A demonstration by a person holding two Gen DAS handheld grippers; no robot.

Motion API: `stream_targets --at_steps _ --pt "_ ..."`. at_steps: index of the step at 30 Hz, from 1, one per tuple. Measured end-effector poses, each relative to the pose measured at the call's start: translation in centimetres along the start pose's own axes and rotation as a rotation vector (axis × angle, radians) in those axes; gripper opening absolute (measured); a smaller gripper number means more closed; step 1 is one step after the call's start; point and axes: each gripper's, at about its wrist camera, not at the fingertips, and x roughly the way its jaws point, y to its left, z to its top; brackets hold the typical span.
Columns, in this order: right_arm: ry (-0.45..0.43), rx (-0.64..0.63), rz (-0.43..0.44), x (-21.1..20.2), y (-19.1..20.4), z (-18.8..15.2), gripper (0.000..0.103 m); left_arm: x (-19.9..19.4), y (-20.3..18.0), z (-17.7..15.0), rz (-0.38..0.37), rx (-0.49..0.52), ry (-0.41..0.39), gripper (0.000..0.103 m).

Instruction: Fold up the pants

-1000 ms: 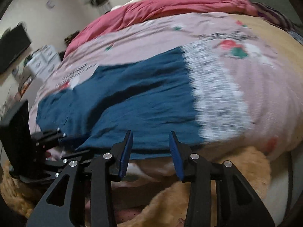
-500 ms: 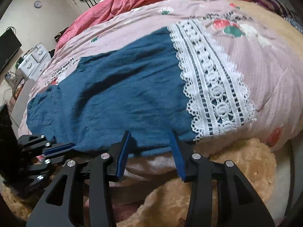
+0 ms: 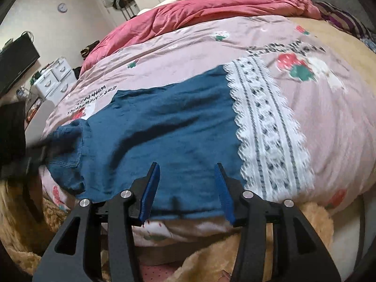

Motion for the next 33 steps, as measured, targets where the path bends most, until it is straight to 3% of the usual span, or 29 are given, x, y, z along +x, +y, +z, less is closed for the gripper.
stream_targets --at_steps 2,6,13,14,15,16,19,23,27,31,33 --pt "-0.004 -0.018 0.01 0.4 0.3 0.6 0.047 1.1 2.4 2.4 0.055 -0.053 0.021 0.054" --pt "-0.006 -0.06 -0.015 1.6 1.3 1.6 0.047 4.6 5.3 5.1 0.076 -0.071 0.099 0.054" --pt "0.029 -0.112 -0.085 3.0 2.0 1.8 0.047 9.7 9.1 5.5 -0.018 -0.192 0.174 0.051" --pt "0.035 -0.112 -0.092 3.2 1.9 1.7 0.047 9.9 8.9 5.4 -0.027 -0.193 0.171 0.035" --pt "0.047 -0.109 -0.099 3.5 1.7 1.5 0.047 10.2 8.7 5.6 -0.07 -0.192 0.173 0.005" --pt "0.053 -0.105 -0.101 3.7 1.5 1.4 0.047 10.2 8.3 5.5 -0.087 -0.194 0.165 0.004" --pt "0.054 -0.101 -0.104 3.9 1.4 0.9 0.047 9.8 7.4 5.9 -0.043 -0.154 0.128 0.004" --pt "0.057 -0.077 -0.097 3.5 1.0 0.7 0.049 8.2 8.7 6.4 -0.037 -0.189 0.059 0.003" --pt "0.068 -0.095 -0.099 4.1 1.0 0.7 0.053 10.1 9.0 5.1 0.004 -0.195 0.11 0.005" --pt "0.07 -0.094 -0.087 4.2 1.0 0.8 0.055 10.2 8.7 5.0 0.012 -0.17 0.097 0.008" --pt "0.07 -0.099 -0.087 4.0 1.1 0.8 0.055 9.4 9.1 5.0 0.006 -0.187 0.081 0.027"
